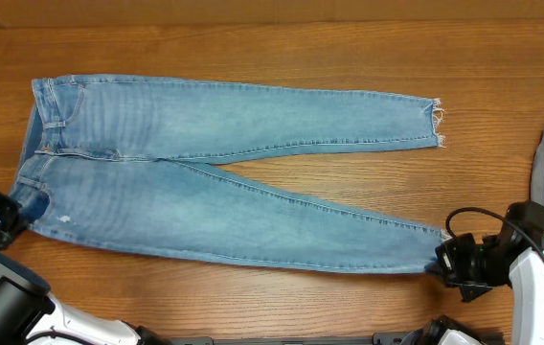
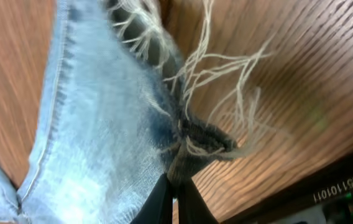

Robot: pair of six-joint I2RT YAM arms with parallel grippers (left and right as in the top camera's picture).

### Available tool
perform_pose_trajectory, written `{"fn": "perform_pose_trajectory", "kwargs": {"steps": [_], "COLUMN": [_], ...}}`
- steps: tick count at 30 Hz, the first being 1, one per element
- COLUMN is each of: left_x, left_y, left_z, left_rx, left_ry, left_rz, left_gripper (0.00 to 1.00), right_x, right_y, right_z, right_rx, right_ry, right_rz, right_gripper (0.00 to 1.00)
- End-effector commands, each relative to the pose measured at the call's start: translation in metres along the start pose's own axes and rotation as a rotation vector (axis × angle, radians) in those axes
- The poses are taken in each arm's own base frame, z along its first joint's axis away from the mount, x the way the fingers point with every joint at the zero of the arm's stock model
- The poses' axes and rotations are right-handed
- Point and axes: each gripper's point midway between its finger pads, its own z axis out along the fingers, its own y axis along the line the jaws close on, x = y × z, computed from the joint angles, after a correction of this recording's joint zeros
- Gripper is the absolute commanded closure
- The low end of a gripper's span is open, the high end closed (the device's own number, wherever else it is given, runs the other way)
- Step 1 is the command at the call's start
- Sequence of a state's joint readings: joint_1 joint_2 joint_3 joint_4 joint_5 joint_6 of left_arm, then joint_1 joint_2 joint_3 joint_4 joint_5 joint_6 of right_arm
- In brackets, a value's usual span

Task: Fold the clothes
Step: 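Lift the lower leg with both grippers and fold it onto the upper leg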

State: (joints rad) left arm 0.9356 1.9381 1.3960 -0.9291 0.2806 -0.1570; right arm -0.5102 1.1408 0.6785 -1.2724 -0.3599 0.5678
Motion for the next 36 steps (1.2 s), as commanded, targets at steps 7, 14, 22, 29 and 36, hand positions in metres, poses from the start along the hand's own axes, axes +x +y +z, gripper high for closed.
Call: {"fn": "perform_pose_trajectory", "kwargs": {"steps": [7,14,22,29,36], "left_x": [-0.030,-0.025,-0.002,0.025,0.028], "left_y": [-0.042,-0.049,-0.031,-0.001,0.011], "left_z": [-0.085,-0.120,-0.150,-0.187,-0.196], "left_rx": [0.083,0.079,-0.047,-0.230,-0.293], "left_ry": [-0.177,-0.249,-0.274,-0.319,-0.352], "left_rz": [0.071,0.091,0.062,-0.013,-0.088], "left_gripper": [0.88,0.88,0.92,0.94,0.96], "right_x": [-0.019,-0.026,-0.019,-0.015,-0.034], "right_y": [0.036,0.063,0.066,0.061,0.085], "right_z": [-0.057,-0.101,-0.124,-0.148,-0.160], "right_rx": [-0.063,-0.106,-0.095,-0.049,-0.127], "right_ry": [-0.145,-0.214,-0.233,-0.281,-0.364], "right_rz": [-0.137,-0.190,-0.222,-0.264,-0.273], "right_gripper": [0.96,0.96,0.96,0.96,0.96]}}
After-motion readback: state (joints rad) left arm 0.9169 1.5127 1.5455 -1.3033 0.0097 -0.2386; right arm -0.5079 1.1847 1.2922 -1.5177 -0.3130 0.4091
